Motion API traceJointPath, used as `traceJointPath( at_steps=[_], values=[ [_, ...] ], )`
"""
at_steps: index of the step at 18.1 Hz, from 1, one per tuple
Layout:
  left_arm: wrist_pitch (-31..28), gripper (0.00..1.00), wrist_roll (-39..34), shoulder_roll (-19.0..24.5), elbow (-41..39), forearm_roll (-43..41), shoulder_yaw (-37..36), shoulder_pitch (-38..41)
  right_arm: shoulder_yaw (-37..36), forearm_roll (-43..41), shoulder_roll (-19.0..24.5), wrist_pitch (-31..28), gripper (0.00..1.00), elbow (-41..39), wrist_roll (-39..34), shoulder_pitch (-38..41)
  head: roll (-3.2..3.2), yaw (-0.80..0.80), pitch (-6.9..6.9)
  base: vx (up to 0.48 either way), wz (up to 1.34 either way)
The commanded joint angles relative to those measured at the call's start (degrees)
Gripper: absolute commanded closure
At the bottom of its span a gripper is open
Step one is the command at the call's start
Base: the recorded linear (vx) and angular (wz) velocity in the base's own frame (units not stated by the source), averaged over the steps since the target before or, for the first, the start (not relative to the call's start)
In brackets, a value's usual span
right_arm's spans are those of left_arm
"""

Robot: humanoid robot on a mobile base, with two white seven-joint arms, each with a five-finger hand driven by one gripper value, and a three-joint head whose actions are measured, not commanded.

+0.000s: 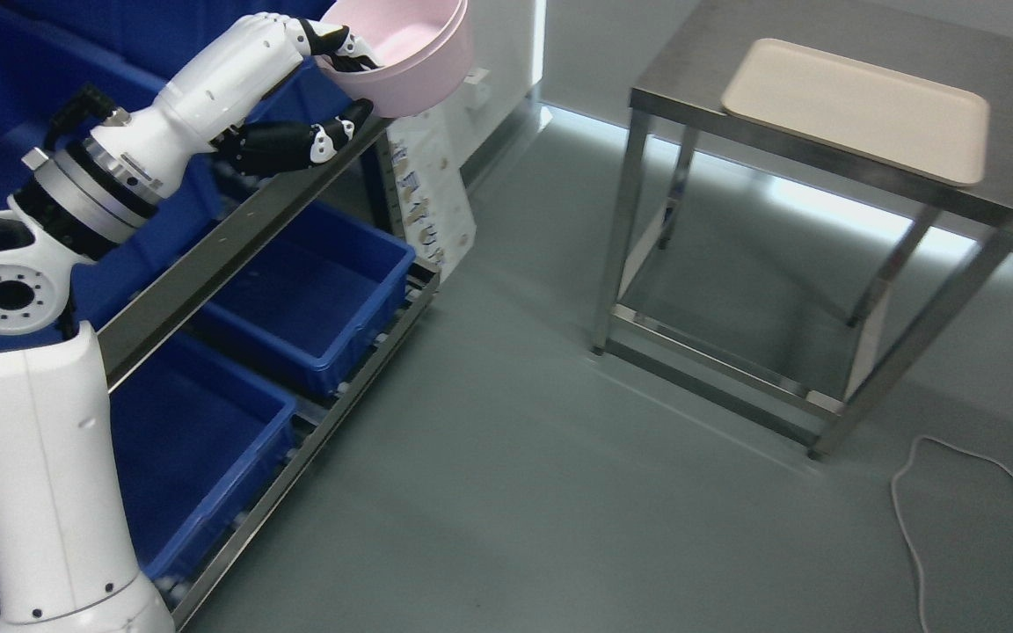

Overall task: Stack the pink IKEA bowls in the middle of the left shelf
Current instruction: 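Carry the stacked bowls away from the table toward the blue-bin shelf, then lower the stacked bowls into the upper blue bin and release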

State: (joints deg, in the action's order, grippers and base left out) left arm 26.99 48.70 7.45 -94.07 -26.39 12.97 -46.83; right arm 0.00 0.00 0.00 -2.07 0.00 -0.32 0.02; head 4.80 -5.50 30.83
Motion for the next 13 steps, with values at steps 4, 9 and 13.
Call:
traceJointPath(
  at_steps=[4, 9, 13],
  values=[
    [-1.9, 0.92, 1.2, 10.0, -0.5, -1.8, 4.3, -1.8, -0.6, 0.0, -1.0, 0.0, 0.00, -1.9, 0.0, 0.1, 0.00, 0.00, 0.00, -0.211, 0.88],
    [-1.9, 0.93, 1.4, 10.7, -0.5, -1.8, 3.6, -1.9, -0.6, 0.0, -1.0, 0.0, 0.00, -1.9, 0.0, 0.1, 0.00, 0.00, 0.00, -0.121, 1.30],
    [-2.0, 0.93, 1.3, 10.3, -0.1, -3.0, 0.7, -2.1, -0.6, 0.0, -1.0, 0.0, 0.00, -1.9, 0.0, 0.1, 0.00, 0.00, -0.01, 0.003, 1.09]
  ],
)
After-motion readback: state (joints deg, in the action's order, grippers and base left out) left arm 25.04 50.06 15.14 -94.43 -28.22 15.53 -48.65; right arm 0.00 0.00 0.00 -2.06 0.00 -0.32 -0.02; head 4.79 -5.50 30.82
